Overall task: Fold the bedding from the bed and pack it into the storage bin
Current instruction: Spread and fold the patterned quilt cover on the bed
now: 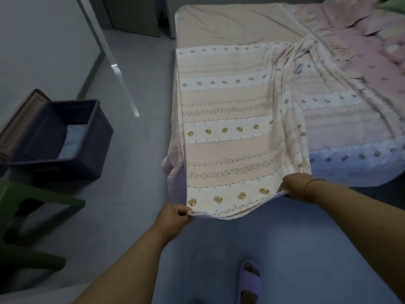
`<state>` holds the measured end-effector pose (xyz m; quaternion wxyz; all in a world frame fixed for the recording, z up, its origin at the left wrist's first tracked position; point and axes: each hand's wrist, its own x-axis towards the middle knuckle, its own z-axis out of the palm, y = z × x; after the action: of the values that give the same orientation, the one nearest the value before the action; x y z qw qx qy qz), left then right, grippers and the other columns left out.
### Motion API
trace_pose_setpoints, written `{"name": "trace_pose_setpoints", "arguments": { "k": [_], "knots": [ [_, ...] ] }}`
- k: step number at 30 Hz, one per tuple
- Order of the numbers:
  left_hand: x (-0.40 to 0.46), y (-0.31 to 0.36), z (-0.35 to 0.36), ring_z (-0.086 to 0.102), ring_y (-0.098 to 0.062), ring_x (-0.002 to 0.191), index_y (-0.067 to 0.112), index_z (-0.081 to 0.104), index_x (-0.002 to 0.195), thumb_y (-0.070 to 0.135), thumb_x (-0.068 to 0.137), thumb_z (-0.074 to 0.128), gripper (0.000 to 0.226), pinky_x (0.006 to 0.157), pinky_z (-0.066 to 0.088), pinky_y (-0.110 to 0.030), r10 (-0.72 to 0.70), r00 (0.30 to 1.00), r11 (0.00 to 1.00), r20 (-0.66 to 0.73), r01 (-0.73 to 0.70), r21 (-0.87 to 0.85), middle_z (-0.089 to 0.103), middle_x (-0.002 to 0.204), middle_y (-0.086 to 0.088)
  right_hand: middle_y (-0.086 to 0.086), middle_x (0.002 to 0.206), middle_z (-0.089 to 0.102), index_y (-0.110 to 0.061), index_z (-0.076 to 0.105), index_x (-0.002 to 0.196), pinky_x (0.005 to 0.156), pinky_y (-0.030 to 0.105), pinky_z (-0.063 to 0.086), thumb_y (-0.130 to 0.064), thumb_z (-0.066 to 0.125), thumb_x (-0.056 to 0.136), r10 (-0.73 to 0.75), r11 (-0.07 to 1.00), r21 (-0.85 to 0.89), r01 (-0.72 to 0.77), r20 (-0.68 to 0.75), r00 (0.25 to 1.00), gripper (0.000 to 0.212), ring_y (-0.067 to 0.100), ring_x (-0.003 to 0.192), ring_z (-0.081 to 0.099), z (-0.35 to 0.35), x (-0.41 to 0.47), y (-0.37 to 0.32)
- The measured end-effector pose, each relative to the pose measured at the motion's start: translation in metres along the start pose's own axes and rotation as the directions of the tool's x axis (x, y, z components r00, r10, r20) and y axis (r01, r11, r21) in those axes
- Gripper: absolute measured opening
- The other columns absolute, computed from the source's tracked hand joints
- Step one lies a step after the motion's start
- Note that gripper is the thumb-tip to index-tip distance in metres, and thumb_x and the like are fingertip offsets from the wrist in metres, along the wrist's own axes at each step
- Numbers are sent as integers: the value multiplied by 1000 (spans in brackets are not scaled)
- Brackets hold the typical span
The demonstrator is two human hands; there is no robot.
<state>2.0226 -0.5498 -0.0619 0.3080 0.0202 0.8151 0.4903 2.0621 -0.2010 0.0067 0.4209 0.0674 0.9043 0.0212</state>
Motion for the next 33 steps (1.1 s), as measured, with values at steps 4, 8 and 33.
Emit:
{"name": "trace_pose_setpoints", "arguments": {
  "k": [4, 8, 33],
  "knots": [
    [6, -10, 6, 63, -11, 78, 15, 73, 77, -12, 85, 53, 34, 58, 44, -6, -91, 994, 987, 53, 83, 139, 68, 78, 3, 5, 126, 61, -22, 62, 122, 95, 26, 44, -21, 56, 90, -68, 997, -39, 69, 31, 997, 33, 24, 115, 56, 14, 21, 1],
    [18, -4, 1, 62, -23, 90, 26, 67, 71, -10, 87, 40, 48, 68, 47, -17, -121, 993, 975, 5, 118, 186, 66, 97, -7, 2, 129, 59, -25, 57, 130, 102, 29, 42, -28, 63, 89, -61, 997, -49, 62, 20, 998, 42, 22, 119, 55, 2, 32, 6],
    [201, 294, 136, 65, -23, 89, 11, 70, 91, -9, 83, 54, 26, 70, 53, -27, 66, 994, 992, 84, -74, 104, 69, 96, -9, 7, 141, 47, -16, 50, 134, 106, 36, 38, -38, 50, 95, 174, 871, 485, -75, -161, 971, 44, 25, 127, 46, -119, 68, 221]
  ]
}}
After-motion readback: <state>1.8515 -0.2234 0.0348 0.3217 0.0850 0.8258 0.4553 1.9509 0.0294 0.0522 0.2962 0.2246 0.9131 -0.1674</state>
